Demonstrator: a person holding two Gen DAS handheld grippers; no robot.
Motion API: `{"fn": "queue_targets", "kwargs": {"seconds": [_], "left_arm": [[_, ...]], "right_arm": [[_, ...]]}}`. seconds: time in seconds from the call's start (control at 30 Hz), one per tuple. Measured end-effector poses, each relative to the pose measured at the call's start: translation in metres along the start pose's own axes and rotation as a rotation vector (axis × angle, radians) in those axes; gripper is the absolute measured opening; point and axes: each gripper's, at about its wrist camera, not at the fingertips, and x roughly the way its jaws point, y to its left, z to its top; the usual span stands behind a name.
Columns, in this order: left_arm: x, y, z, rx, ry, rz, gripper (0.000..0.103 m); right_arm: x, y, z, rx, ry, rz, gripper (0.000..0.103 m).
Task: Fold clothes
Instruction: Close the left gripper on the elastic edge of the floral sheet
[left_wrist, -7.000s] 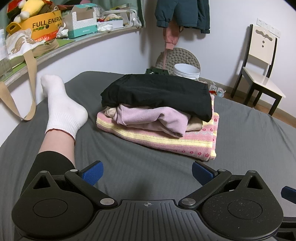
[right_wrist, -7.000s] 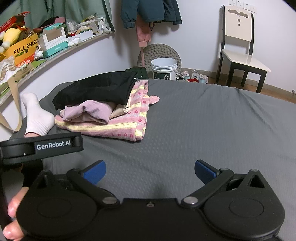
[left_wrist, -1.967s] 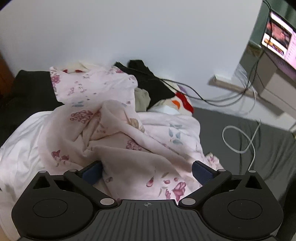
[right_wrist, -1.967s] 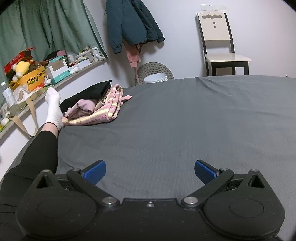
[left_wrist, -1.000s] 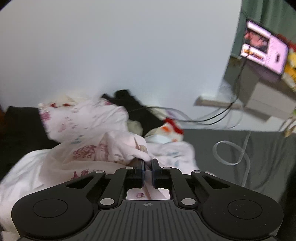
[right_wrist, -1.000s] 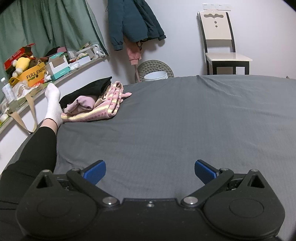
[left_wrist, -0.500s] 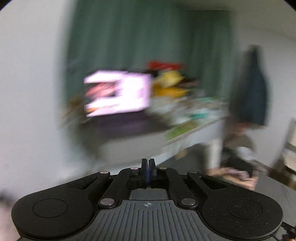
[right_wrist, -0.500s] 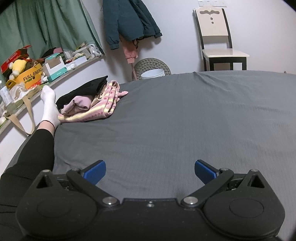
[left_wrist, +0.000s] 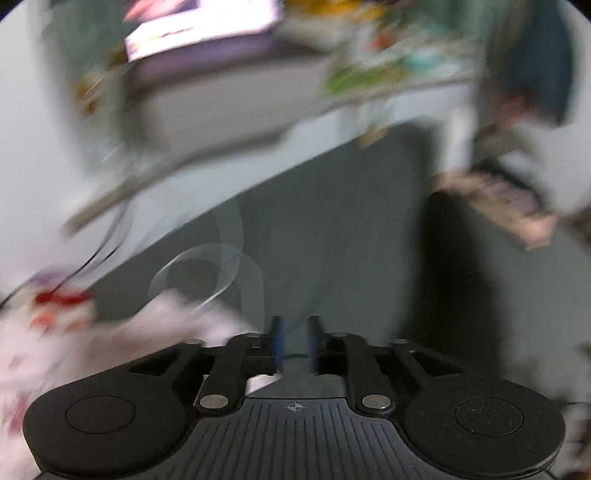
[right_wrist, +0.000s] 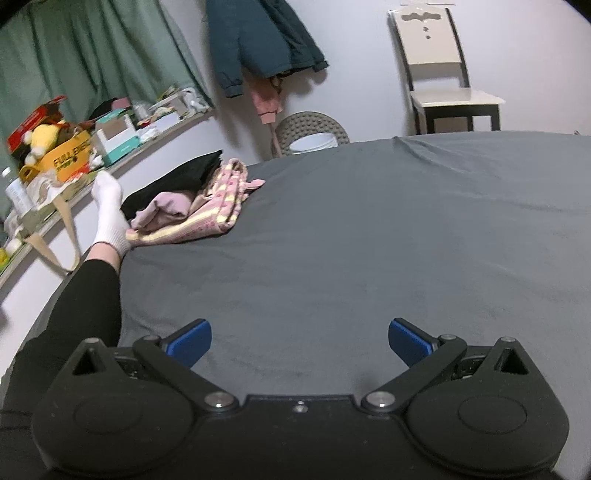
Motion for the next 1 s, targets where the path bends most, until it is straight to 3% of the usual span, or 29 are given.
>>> {"fn": "queue_targets", "kwargs": {"seconds": [0.03, 0.07, 0.1, 0.33, 0.5, 0.67, 0.77, 0.83, 0.9, 0.93, 0.97, 1.0], "left_arm": [[0.015, 0.01, -0.01, -0.021, 0.03, 0.055, 0.057], [0.026, 0.018, -0.017, -0.047, 0.043, 0.075, 0.074], [0.037, 0.024, -0.025, -0.077, 0.049, 0.091, 0.077], [0.119, 0.04, -0.047, -0.28, 0.09, 0.198, 0.079], [0.159, 0.032, -0.058, -0.285, 0.104, 0.229, 0.079], [0.139, 0.017, -0.078, -0.251, 0.03, 0.166, 0.079], [0.148, 0.011, -0.082, -0.145, 0.046, 0.203, 0.079], [0.155, 0.02, -0.081, -0.13, 0.033, 0.211, 0.078], [0.161, 0.032, -0.076, -0.131, 0.024, 0.206, 0.064], [0.165, 0.035, -0.074, -0.101, 0.025, 0.211, 0.052], [0.166, 0.039, -0.071, -0.097, 0.017, 0.209, 0.033], [0.168, 0.042, -0.068, -0.093, 0.008, 0.207, 0.028]], "right_arm": [[-0.001, 0.002, 0.0, -0.009, -0.002, 0.002, 0.103], [-0.001, 0.003, -0.001, -0.016, -0.002, 0.001, 0.103], [-0.001, 0.004, -0.001, -0.021, -0.001, -0.002, 0.103], [0.0, 0.003, -0.003, -0.027, 0.008, -0.019, 0.103], [0.002, 0.001, -0.004, -0.02, 0.018, -0.034, 0.103], [0.005, 0.001, -0.005, -0.018, 0.025, -0.037, 0.103], [0.006, 0.003, -0.005, -0.022, 0.03, -0.034, 0.103], [0.007, 0.004, -0.005, -0.028, 0.033, -0.035, 0.103], [0.007, 0.005, -0.006, -0.034, 0.035, -0.037, 0.103], [0.007, 0.006, -0.006, -0.036, 0.036, -0.038, 0.103], [0.007, 0.006, -0.007, -0.039, 0.037, -0.039, 0.103], [0.008, 0.006, -0.007, -0.042, 0.038, -0.039, 0.103]]}}
